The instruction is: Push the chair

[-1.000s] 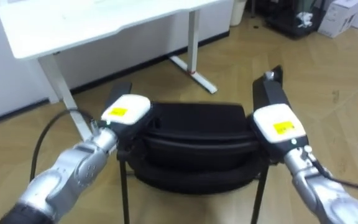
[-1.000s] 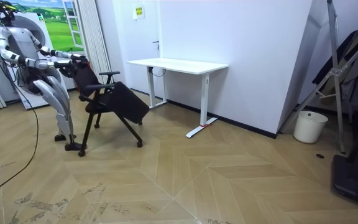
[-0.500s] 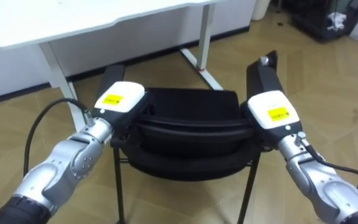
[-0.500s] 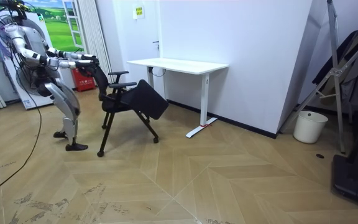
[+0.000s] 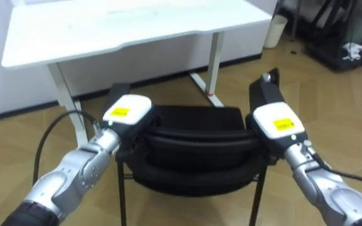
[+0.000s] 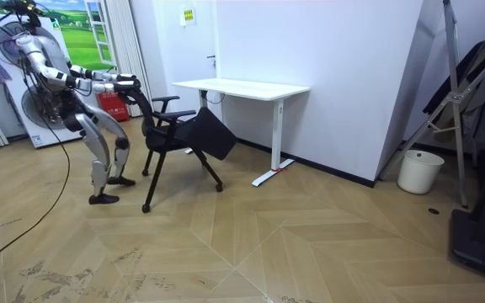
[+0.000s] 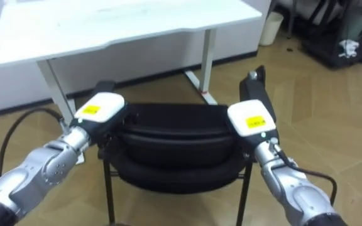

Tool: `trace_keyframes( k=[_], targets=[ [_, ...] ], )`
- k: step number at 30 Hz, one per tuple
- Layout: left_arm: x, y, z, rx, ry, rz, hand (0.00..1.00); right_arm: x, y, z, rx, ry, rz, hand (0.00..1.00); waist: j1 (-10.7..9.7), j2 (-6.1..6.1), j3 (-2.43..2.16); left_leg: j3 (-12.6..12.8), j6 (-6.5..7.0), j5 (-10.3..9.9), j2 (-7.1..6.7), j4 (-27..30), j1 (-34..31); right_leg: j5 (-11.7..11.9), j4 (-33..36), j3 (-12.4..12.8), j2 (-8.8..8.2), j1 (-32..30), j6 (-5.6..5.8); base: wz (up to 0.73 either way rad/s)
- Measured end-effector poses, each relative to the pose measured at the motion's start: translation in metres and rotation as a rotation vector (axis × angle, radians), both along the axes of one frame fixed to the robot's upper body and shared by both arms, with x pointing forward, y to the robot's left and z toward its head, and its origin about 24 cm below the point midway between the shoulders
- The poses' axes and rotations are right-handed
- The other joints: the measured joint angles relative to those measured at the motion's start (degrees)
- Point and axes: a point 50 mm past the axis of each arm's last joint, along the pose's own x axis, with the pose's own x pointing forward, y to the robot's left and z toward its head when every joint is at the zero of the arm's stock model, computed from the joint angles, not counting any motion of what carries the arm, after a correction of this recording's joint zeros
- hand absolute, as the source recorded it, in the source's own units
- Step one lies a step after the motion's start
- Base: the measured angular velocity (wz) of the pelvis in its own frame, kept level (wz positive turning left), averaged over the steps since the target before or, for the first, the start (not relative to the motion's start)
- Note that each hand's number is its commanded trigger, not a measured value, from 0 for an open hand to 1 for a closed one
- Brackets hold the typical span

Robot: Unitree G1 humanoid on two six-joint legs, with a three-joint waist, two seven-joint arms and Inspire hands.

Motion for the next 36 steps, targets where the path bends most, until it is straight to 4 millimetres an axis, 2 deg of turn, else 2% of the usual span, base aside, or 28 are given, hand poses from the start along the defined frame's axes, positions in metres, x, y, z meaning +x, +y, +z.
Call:
trace_keyframes(
  k=[1,2,5,10,11,16,17,18,19,21,22,23,24,25,26,27,28,29,30,31,32,33,34,35,36],
  targets=[
    [0.000,0.000,0.002,0.003,-0.012,-0.003,1.00,0.000,0.001,0.002,-0.003,-0.011,0.000,1.00,-0.8,0.03,-0.11,0.4,0.11,-2.8,-0.70,-4.0,2.0,0.1,-0.5,-0.1,-0.09,0.0,0.42,0.23],
    [0.000,-0.001,0.003,0.001,-0.016,-0.004,1.00,0.000,0.001,0.003,-0.008,-0.018,0.002,1.00,-0.9,0.09,-0.19,1.6,0.54,-5.0,-0.70,-7.1,3.5,0.2,-1.0,-0.1,-0.13,-0.1,0.58,0.17],
    [0.004,-0.004,0.007,-0.006,-0.034,-0.003,1.00,0.001,-0.001,0.007,-0.013,-0.035,-0.006,1.00,-1.3,0.77,-0.33,2.5,1.88,-6.6,-0.91,-12.0,4.7,0.2,-1.8,-0.8,-0.13,-0.2,1.19,0.10],
    [0.014,-0.004,0.017,0.010,-0.068,0.012,1.00,0.009,0.003,0.015,-0.006,-0.073,-0.022,1.00,-1.2,0.55,-0.27,2.6,3.21,-7.3,-1.74,-15.9,4.9,0.3,-2.6,-1.7,-0.65,-1.8,1.38,0.00],
    [0.015,-0.004,0.019,0.020,-0.082,0.012,1.00,0.011,0.005,0.017,-0.008,-0.081,-0.017,1.00,-1.1,0.33,-0.26,2.8,3.42,-7.2,-2.37,-16.7,4.9,0.2,-2.6,-1.9,-1.01,-2.2,1.36,0.00],
    [0.017,-0.003,0.026,0.026,-0.119,0.025,1.00,0.013,0.010,0.022,-0.005,-0.109,-0.004,1.00,-0.5,-1.01,-0.41,3.1,3.76,-7.0,-2.60,-17.5,4.5,-0.5,-2.5,-1.4,-1.57,-2.9,1.22,-0.01],
    [0.017,-0.003,0.027,0.022,-0.125,0.027,1.00,0.013,0.011,0.023,-0.001,-0.113,-0.002,1.00,-0.4,-1.26,-0.31,3.5,3.63,-7.1,-2.80,-17.3,4.3,-0.9,-2.6,-1.2,-1.64,-2.8,1.32,0.00],
    [0.016,-0.001,0.028,0.027,-0.130,0.028,1.00,0.013,0.011,0.024,0.002,-0.115,-0.002,1.00,-0.4,-1.73,-0.42,3.8,3.59,-7.0,-3.23,-17.2,4.2,-1.2,-2.6,-0.7,-1.67,-2.8,1.51,0.00],
    [0.014,0.000,0.028,0.028,-0.132,0.025,1.00,0.013,0.010,0.026,-0.002,-0.119,0.004,1.00,-0.2,-1.86,-0.39,4.2,3.15,-6.7,-3.41,-18.1,3.7,-1.9,-2.6,-0.4,-1.66,-2.4,2.07,-0.18],
    [0.009,0.002,0.026,0.025,-0.124,0.031,1.00,0.011,0.010,0.024,-0.001,-0.107,0.010,1.00,0.5,-1.84,-0.33,5.2,4.12,-5.5,-3.40,-19.4,3.7,-3.3,-2.7,-1.0,-1.99,-0.4,2.74,-0.18],
    [0.005,0.002,0.023,0.022,-0.115,0.028,1.00,0.006,0.009,0.021,0.008,-0.095,0.006,1.00,0.5,-2.34,-0.44,6.6,4.75,-5.2,-3.66,-19.4,4.2,-4.3,-2.6,-2.7,-3.41,1.4,3.27,0.15],
    [0.002,0.002,0.023,0.022,-0.115,0.023,1.00,0.002,0.009,0.020,0.013,-0.089,0.005,1.00,0.4,-3.61,-0.78,7.9,5.65,-5.8,-5.03,-19.7,5.4,-5.0,-1.5,-3.5,-5.02,2.3,3.68,0.23],
    [0.001,0.001,0.024,0.021,-0.119,0.018,1.00,0.001,0.009,0.021,0.017,-0.091,0.005,1.00,0.4,-4.36,-0.91,7.7,5.67,-6.3,-5.79,-19.8,5.6,-5.6,0.2,-4.1,-6.05,2.3,4.13,0.18],
    [0.002,0.000,0.026,0.020,-0.135,0.017,1.00,0.004,0.009,0.025,0.019,-0.107,0.004,1.00,0.4,-4.74,-0.81,7.6,5.89,-7.8,-6.42,-18.5,5.1,-5.6,7.9,-5.4,-8.21,-0.4,5.23,0.19],
    [0.005,-0.002,0.028,0.021,-0.143,0.025,1.00,0.007,0.007,0.027,0.014,-0.116,-0.005,1.00,0.1,-4.11,-0.86,7.2,6.09,-9.6,-6.34,-16.0,4.5,-2.7,17.9,-4.6,-10.08,-4.3,6.28,0.23],
    [0.006,-0.003,0.028,0.021,-0.142,0.027,1.00,0.008,0.007,0.027,0.012,-0.115,-0.007,1.00,-0.2,-3.91,-0.83,6.7,6.10,-10.5,-6.35,-15.0,4.5,-0.6,21.7,-3.6,-10.76,-6.0,6.54,0.37],
    [0.006,-0.006,0.027,0.024,-0.145,0.027,1.00,0.008,0.005,0.025,0.011,-0.108,-0.013,1.00,-0.3,-3.41,-0.58,5.6,5.96,-12.0,-6.32,-13.6,4.8,3.7,27.5,-2.0,-11.16,-8.2,6.45,0.39],
    [0.008,-0.007,0.028,0.023,-0.160,0.025,1.00,0.008,0.005,0.023,0.016,-0.099,-0.017,1.00,-0.3,-3.09,-0.45,4.2,5.61,-13.2,-5.84,-12.8,5.4,7.9,30.3,-1.3,-11.02,-9.2,6.69,0.36],
    [0.007,-0.007,0.027,0.024,-0.163,0.024,1.00,0.007,0.005,0.022,0.020,-0.094,-0.019,1.00,-0.3,-2.95,-0.36,3.5,5.55,-13.6,-5.31,-12.9,5.9,9.9,31.1,-1.2,-10.80,-9.4,6.89,0.35],
    [0.008,-0.007,0.025,0.028,-0.157,0.022,1.00,0.006,0.005,0.018,0.024,-0.088,-0.023,1.00,-0.3,-2.03,-0.24,1.7,5.38,-14.6,-4.60,-12.9,6.9,14.9,32.2,-1.1,-9.53,-9.7,7.35,0.35],
    [0.008,-0.009,0.023,0.028,-0.153,0.008,1.00,0.005,0.005,0.017,0.025,-0.086,-0.022,1.00,-0.3,-1.41,-0.24,-0.2,5.11,-15.2,-4.55,-13.2,8.0,16.5,34.0,-0.9,-8.70,-11.1,7.99,0.34],
    [0.009,-0.008,0.023,0.030,-0.155,0.009,1.00,0.006,0.007,0.017,0.028,-0.090,-0.020,1.00,-0.1,-1.22,-0.20,-0.8,4.92,-15.4,-4.51,-13.4,8.2,14.9,35.0,-0.4,-8.58,-12.2,8.18,0.24],
    [0.011,-0.005,0.024,0.031,-0.164,0.019,1.00,0.009,0.010,0.020,0.018,-0.107,-0.017,1.00,0.0,-0.86,0.07,-1.4,4.54,-15.6,-4.40,-14.0,9.0,10.5,35.9,1.1,-7.98,-15.1,7.55,0.23],
    [0.013,-0.002,0.024,0.030,-0.163,0.029,1.00,0.012,0.014,0.022,0.014,-0.118,-0.012,1.00,0.1,-0.23,0.55,-2.2,4.05,-15.8,-4.30,-14.6,10.0,7.1,34.8,2.2,-7.96,-17.8,7.39,0.25],
    [0.014,-0.001,0.023,0.030,-0.159,0.032,1.00,0.013,0.017,0.022,0.016,-0.122,-0.007,1.00,0.1,0.00,0.68,-2.6,3.77,-15.9,-4.27,-14.9,10.5,6.0,33.3,2.8,-8.00,-19.1,7.48,0.44]
  ],
)
